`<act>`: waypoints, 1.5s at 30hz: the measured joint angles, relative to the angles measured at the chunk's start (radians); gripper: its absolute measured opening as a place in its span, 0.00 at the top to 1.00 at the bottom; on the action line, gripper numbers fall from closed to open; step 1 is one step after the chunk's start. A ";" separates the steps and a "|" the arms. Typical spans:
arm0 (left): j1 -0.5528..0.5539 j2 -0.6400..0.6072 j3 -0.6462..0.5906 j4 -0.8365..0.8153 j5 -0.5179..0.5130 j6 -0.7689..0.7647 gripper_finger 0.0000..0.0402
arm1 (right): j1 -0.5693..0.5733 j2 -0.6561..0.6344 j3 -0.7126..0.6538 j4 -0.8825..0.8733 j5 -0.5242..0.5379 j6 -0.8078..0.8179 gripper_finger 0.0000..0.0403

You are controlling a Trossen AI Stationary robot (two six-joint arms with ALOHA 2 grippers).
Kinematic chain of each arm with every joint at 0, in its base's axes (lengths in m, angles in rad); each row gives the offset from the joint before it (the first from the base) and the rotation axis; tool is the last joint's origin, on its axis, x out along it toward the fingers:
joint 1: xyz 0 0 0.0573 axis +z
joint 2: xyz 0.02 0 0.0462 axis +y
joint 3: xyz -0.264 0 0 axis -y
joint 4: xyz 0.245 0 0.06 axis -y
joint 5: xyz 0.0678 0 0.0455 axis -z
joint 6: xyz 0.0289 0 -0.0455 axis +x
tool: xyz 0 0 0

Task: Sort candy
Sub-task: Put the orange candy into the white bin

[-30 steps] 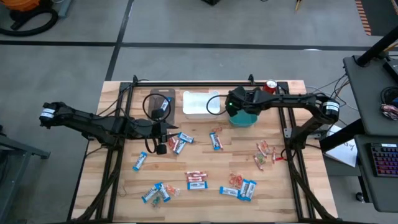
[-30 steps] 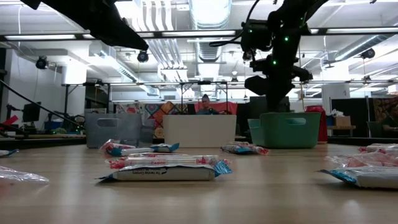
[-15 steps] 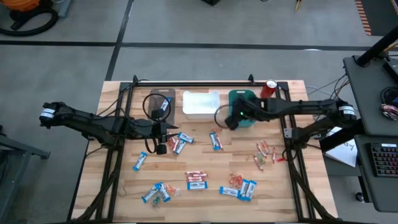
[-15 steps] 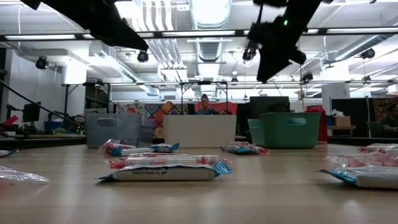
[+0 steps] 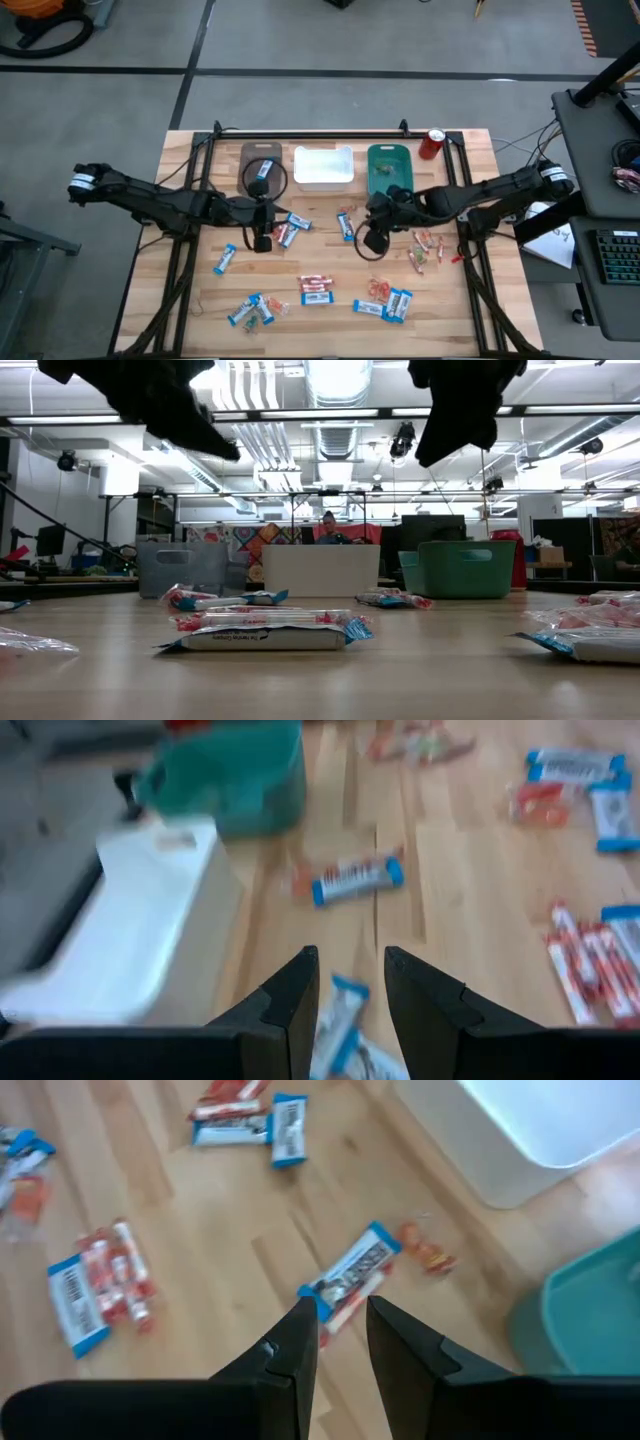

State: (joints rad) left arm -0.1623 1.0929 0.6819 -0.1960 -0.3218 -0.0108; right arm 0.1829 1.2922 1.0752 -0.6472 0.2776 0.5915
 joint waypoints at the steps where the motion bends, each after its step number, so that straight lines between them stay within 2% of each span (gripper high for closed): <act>1: 0.000 0.007 0.000 -0.028 0.000 -0.041 0.75 | 0.012 0.000 0.000 0.000 0.001 0.006 0.80; 4: 0.000 0.025 0.000 -0.119 0.014 -0.249 0.75 | 0.041 0.000 0.000 0.000 0.007 0.028 0.80; 8: -0.001 0.082 0.000 -0.178 0.100 -0.527 0.75 | 0.053 0.003 0.000 0.000 0.011 0.037 0.80; 11: -0.010 0.143 0.000 -0.169 0.139 -0.608 0.75 | 0.053 0.006 0.000 0.000 0.012 0.022 0.80; 14: -0.011 0.211 0.010 -0.167 0.125 -0.664 0.75 | 0.050 0.009 0.000 0.006 0.014 -0.007 0.80; 23: -0.005 0.359 0.089 -0.186 0.052 -0.684 0.75 | 0.050 0.021 0.000 0.010 0.013 -0.009 0.80; 45: 0.069 0.528 0.104 -0.193 0.054 -0.690 0.75 | 0.050 0.051 0.000 0.012 0.011 0.000 0.80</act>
State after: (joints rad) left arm -0.0936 1.6206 0.7856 -0.3885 -0.2677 -0.7005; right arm 0.2333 1.3434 1.0752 -0.6353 0.2882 0.5919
